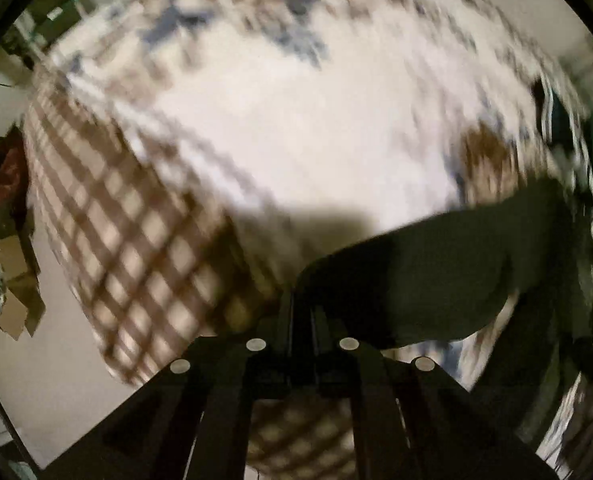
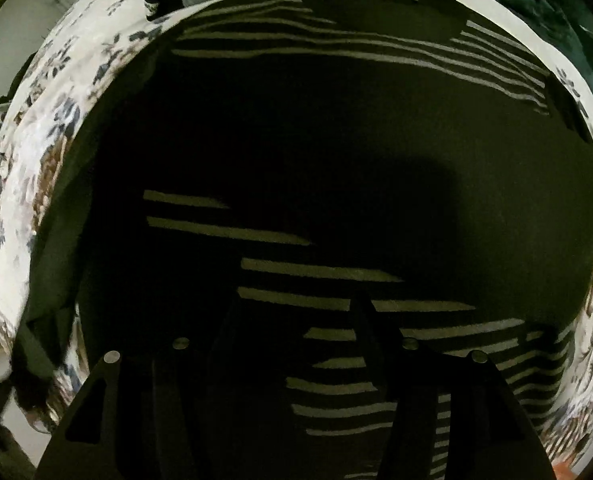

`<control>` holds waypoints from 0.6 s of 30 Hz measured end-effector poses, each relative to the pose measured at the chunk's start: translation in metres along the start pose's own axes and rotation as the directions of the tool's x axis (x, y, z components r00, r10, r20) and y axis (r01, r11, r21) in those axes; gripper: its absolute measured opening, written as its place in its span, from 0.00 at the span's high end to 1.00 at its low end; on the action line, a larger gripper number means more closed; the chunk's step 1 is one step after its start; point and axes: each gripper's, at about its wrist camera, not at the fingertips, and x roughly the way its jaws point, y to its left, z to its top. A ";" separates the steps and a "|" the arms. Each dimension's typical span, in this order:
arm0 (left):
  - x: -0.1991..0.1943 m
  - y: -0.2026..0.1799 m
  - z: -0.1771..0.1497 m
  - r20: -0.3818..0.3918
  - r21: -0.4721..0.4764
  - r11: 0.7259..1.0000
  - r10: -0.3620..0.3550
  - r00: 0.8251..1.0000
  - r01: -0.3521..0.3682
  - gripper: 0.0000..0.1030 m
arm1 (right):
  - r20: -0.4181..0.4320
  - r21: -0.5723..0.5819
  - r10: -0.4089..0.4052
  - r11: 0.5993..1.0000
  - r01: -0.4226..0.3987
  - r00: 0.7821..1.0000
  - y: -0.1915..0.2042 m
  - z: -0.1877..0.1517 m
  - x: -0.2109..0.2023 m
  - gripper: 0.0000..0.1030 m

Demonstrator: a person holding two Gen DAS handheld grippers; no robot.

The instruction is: Fold small clothes

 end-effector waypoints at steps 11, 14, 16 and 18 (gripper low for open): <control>0.012 0.085 0.033 0.066 -0.370 0.897 -0.235 0.970 0.243 0.35 | -0.051 0.014 0.046 0.999 -0.046 0.998 0.005 -0.006 -0.002 0.43; 0.030 0.095 0.010 0.081 -0.524 0.781 -0.351 0.933 0.340 0.35 | -0.063 0.046 0.065 0.997 -0.062 0.996 0.004 -0.010 0.005 0.43; 0.043 0.092 0.003 0.088 -0.585 0.729 -0.378 0.922 0.355 0.35 | -0.065 0.070 0.065 0.996 -0.060 0.996 0.004 -0.013 0.008 0.43; 0.054 0.088 0.003 0.109 -0.618 0.700 -0.374 0.921 0.358 0.35 | -0.068 0.082 0.069 0.995 -0.064 0.995 0.006 -0.014 0.009 0.43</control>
